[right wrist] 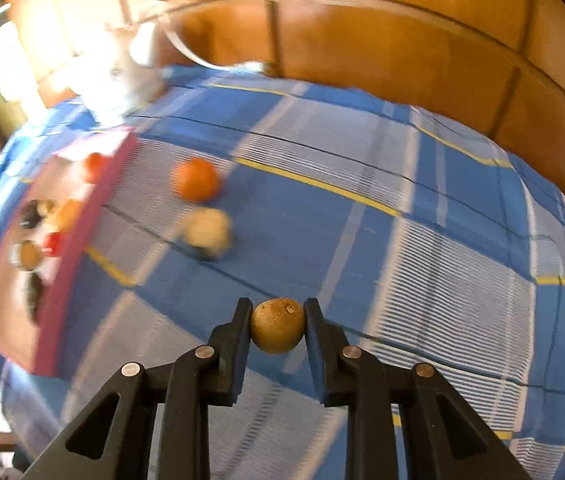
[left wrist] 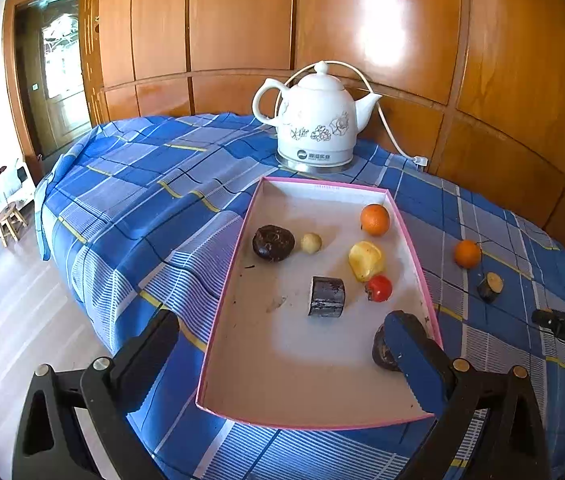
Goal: Organize fruits
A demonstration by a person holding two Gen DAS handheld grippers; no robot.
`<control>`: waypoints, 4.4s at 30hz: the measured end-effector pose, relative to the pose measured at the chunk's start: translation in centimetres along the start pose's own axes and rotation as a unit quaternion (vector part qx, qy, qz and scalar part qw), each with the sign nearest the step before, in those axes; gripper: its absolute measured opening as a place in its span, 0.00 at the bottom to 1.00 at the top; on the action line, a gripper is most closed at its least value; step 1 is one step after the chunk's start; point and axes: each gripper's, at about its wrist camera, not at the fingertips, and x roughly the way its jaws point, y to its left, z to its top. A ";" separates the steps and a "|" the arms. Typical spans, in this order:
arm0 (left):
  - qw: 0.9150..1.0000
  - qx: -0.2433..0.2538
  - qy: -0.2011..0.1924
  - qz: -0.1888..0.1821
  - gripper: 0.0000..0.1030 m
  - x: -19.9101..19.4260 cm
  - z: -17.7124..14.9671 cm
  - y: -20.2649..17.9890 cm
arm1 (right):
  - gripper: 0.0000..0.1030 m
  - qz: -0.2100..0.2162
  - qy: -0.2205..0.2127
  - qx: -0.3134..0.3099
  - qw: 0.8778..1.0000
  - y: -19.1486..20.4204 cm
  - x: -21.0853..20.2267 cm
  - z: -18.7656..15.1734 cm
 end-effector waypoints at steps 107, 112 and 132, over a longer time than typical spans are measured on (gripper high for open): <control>0.963 0.160 0.106 -0.190 0.74 4.9 1.5 -17.2 | 0.35 -0.015 -0.014 0.071 0.997 -8.2 -1.3 0.6; 0.956 0.170 0.137 -0.194 0.60 8.6 1.3 -21.0 | 0.35 -0.001 -0.011 0.079 0.997 -7.9 -1.4 0.9; 0.964 0.187 0.092 -0.165 0.32 11.5 -1.2 -24.2 | 0.35 0.003 -0.026 0.075 0.997 -7.5 -1.9 1.3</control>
